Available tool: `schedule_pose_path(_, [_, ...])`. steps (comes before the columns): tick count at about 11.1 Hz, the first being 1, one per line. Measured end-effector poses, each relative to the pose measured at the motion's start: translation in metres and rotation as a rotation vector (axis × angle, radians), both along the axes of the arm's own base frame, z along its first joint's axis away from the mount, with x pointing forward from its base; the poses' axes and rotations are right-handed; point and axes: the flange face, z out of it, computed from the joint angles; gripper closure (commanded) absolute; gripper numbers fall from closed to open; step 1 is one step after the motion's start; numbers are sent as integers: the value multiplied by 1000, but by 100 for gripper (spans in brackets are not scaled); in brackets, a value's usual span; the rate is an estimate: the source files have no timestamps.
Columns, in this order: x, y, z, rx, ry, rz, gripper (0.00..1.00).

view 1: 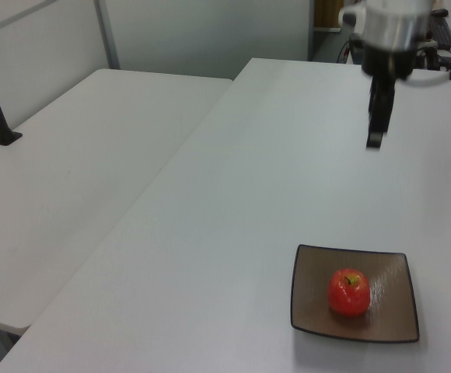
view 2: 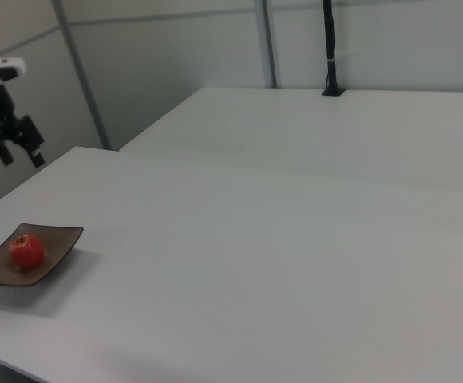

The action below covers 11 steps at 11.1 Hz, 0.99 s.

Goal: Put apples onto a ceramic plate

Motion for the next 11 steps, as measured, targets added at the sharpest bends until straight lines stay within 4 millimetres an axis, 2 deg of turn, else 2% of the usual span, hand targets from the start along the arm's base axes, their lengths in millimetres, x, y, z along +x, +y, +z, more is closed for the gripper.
schedule_pose_path(2, [28,-73,32,38,-2,-160,0])
schedule_pose_path(4, [60,-153,41,92,5,-297,0])
schedule_pose_path(6, [78,-223,39,111,12,-305,0])
schedule_pose_path(7, [83,-245,37,117,19,-274,0])
schedule_pose_path(8, [89,-256,33,133,22,-228,0])
schedule_pose_path(11, [113,-258,17,178,-26,-98,0])
